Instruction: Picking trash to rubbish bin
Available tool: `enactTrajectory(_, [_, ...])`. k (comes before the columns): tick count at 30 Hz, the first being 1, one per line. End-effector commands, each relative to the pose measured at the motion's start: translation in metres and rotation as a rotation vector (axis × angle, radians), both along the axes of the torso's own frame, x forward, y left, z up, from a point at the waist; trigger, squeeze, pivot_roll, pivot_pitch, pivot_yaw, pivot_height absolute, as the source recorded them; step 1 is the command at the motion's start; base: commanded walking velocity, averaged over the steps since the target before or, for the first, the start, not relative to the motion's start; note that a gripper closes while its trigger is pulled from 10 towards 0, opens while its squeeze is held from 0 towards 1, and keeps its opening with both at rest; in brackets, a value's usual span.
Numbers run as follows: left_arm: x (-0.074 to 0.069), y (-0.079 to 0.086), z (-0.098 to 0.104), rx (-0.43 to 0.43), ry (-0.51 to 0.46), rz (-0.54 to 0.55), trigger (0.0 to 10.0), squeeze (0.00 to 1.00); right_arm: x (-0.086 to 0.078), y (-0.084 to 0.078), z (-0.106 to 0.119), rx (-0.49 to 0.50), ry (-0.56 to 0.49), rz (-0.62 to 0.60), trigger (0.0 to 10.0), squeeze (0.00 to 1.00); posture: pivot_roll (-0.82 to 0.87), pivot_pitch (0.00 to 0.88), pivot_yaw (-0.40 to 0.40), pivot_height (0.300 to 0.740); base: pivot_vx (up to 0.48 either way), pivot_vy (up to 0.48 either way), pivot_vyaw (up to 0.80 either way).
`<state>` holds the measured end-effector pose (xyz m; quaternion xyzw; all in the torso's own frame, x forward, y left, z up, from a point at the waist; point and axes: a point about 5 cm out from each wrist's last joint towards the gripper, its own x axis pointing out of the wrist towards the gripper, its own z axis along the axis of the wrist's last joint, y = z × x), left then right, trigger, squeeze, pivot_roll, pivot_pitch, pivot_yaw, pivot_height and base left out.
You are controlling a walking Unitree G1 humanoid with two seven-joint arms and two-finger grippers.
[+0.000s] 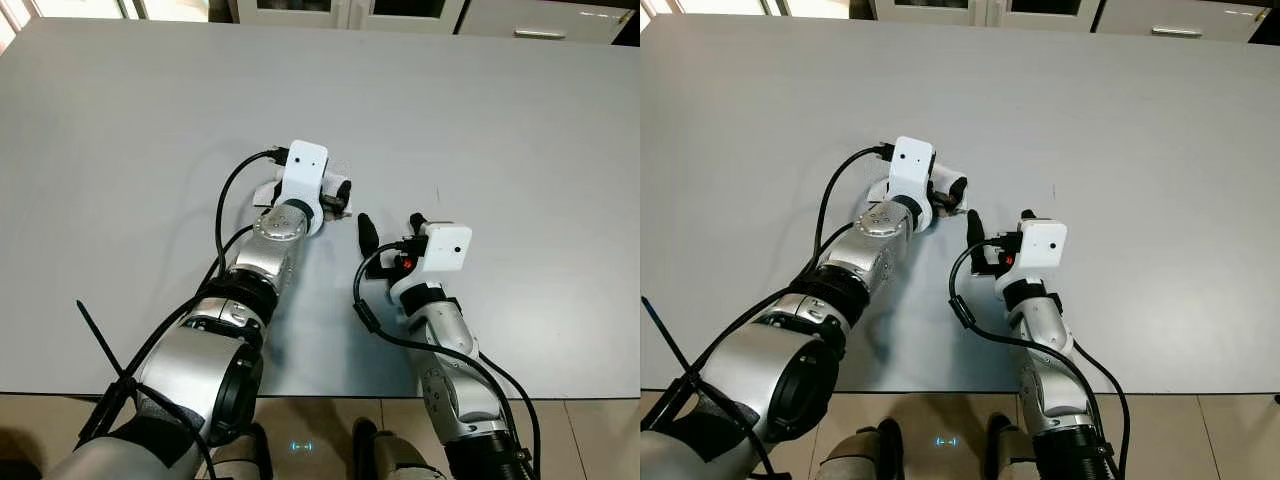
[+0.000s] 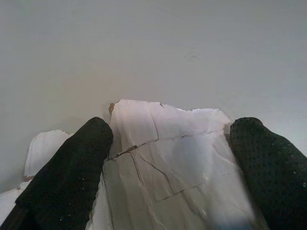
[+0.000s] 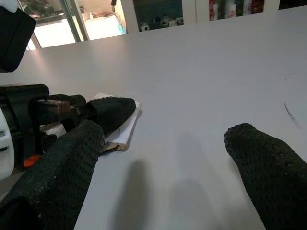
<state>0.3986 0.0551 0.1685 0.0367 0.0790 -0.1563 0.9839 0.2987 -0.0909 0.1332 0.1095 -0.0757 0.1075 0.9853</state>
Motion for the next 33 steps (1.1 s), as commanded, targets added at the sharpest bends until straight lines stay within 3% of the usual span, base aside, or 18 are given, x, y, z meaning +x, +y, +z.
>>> enactTrajectory(1, [-0.0127, -0.0036, -0.0367, -0.001, 0.184, -0.002, 10.0, 0.0, -0.003, 0.0101, -0.0019, 0.041, 0.024, 0.017, 10.0, 0.0, -0.15, 0.264, -0.029, 0.74, 0.0, 0.0, 0.0])
enactTrajectory(4, [-0.0124, -0.0043, -0.0355, -0.012, 0.188, -0.002, 10.0, 0.0, -0.0024, 0.0108, -0.0014, 0.041, 0.023, 0.022, 10.0, 0.0, -0.15, 0.263, -0.03, 0.74, 0.0, 0.0, 0.0])
enactTrajectory(5, [-0.0116, -0.004, -0.0337, -0.019, 0.184, -0.002, 7.5, 0.0, -0.0022, 0.011, -0.0012, 0.042, 0.022, 0.023, 10.0, 0.0, -0.15, 0.261, -0.03, 0.74, 0.0, 0.0, 0.0])
enactTrajectory(7, [-0.011, -0.0036, -0.0325, -0.021, 0.181, -0.003, 7.5, 0.0, -0.0022, 0.0112, -0.0011, 0.042, 0.022, 0.024, 10.0, 0.0, -0.15, 0.261, -0.03, 0.74, 0.0, 0.0, 0.0])
enactTrajectory(8, [-0.0104, -0.0034, -0.0311, -0.016, 0.177, -0.004, 0.5, 0.0, -0.0023, 0.0112, -0.001, 0.042, 0.022, 0.025, 10.0, 0.0, -0.15, 0.263, -0.03, 0.74, 0.0, 0.0, 0.0])
enactTrajectory(9, [-0.0101, -0.0032, -0.0305, -0.015, 0.175, -0.005, 0.0, 0.0, -0.0023, 0.0113, -0.0009, 0.042, 0.022, 0.026, 10.0, 0.0, -0.15, 0.262, -0.029, 0.74, 0.0, 0.0, 0.0])
enactTrajectory(33, [-0.0094, -0.0022, -0.0278, 0.023, 0.184, -0.058, 0.0, 0.0, -0.0006, 0.0152, -0.0026, 0.055, 0.035, 0.039, 10.0, 0.0, -0.14, 0.26, -0.021, 0.74, 0.0, 0.0, 0.0])
